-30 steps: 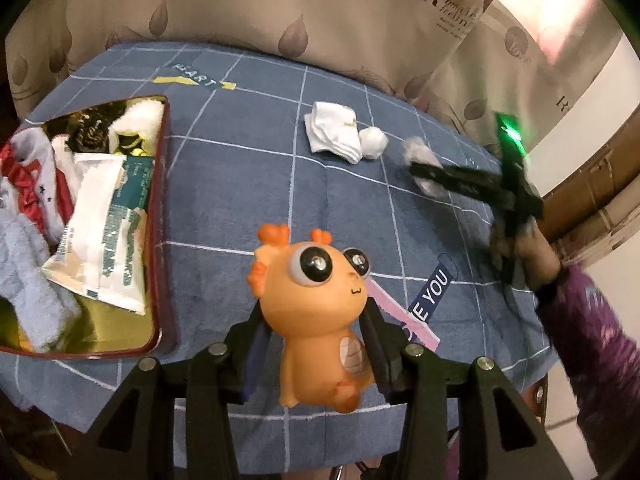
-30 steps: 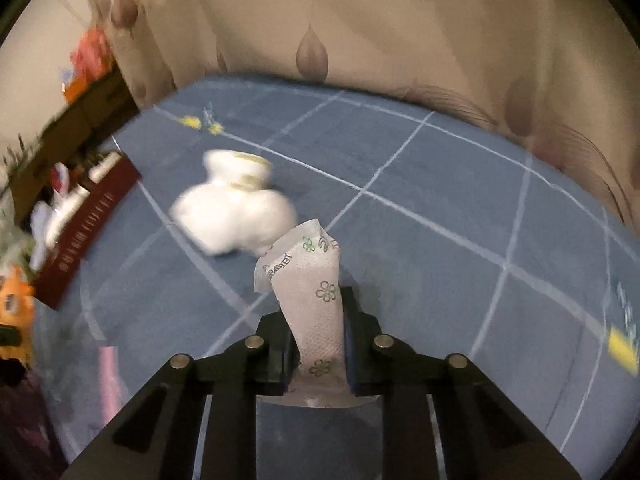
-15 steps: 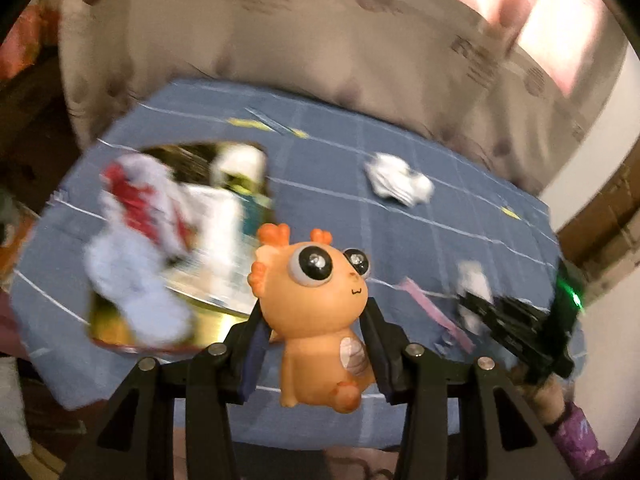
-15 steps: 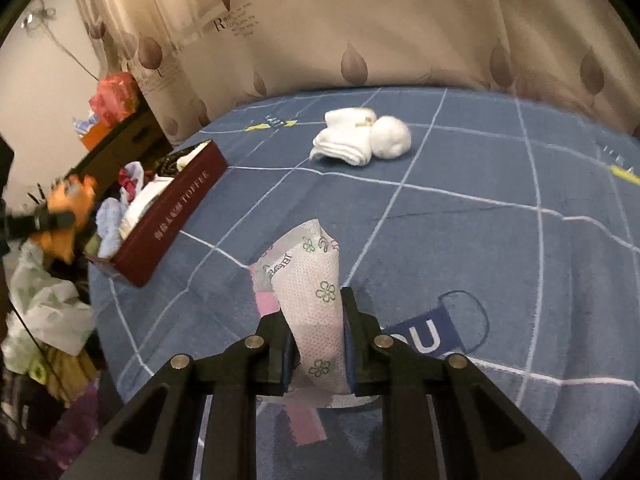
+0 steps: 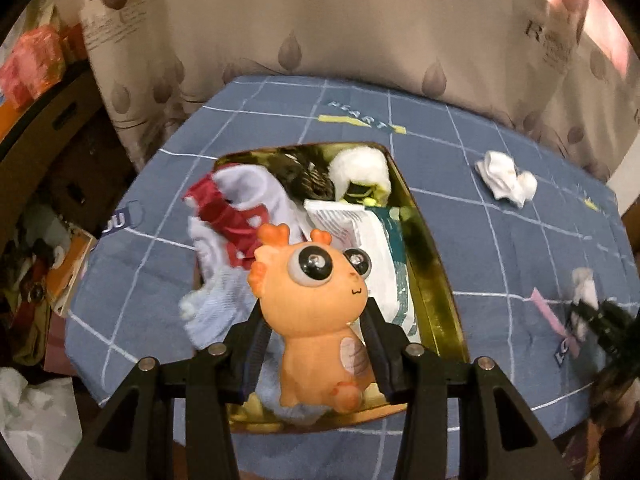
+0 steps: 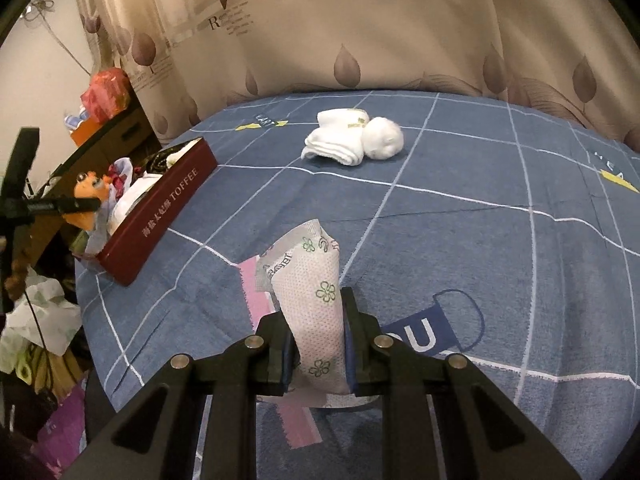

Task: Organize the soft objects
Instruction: 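Release the orange toy in the tray while the right tool carries the sachet, then lower the wet-wipe sachet into the tray and open the right tool, then move the left tool to the white folded towel and grasp it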

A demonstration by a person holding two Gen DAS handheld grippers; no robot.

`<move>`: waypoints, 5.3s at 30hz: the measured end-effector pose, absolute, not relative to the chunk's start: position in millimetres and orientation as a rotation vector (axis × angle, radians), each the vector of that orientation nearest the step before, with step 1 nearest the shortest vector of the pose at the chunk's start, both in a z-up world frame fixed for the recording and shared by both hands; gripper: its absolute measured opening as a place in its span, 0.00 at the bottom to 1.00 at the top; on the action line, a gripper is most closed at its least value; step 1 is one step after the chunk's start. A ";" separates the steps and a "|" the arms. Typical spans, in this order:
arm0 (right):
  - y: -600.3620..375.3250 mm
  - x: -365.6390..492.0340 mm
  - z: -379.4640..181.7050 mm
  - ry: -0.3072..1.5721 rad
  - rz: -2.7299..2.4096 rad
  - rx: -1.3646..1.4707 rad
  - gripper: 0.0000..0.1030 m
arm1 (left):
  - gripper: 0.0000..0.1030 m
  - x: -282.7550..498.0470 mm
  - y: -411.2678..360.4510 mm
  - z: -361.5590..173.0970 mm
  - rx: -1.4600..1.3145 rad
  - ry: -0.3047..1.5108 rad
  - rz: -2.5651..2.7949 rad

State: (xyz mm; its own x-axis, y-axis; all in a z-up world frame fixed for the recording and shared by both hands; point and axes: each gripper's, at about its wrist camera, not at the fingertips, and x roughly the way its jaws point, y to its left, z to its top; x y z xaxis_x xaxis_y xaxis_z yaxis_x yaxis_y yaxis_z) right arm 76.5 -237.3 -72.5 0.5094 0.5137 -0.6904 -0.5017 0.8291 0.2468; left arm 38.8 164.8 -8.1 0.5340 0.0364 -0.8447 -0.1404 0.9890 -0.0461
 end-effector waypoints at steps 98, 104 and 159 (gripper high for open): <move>-176.2 108.8 -45.2 0.737 0.263 -0.228 0.77 | 0.68 -69.3 191.0 -2.5 -0.184 0.783 0.407; -283.1 126.6 -64.1 0.793 0.044 -0.147 0.78 | 0.68 -67.7 177.2 -3.1 -0.121 0.792 0.415; -337.2 110.8 -57.4 0.676 0.200 0.115 0.99 | 0.68 259.0 -6.8 -37.9 -0.328 1.156 -0.191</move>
State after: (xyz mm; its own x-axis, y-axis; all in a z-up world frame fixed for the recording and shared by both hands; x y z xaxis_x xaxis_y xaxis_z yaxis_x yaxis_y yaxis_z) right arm 110.8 -337.2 -57.4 0.7619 0.2209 -0.6089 -0.1462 0.9744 0.1705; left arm 259.0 -6.8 -37.9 0.3942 -0.3148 -0.8634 -0.0197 0.9364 -0.3504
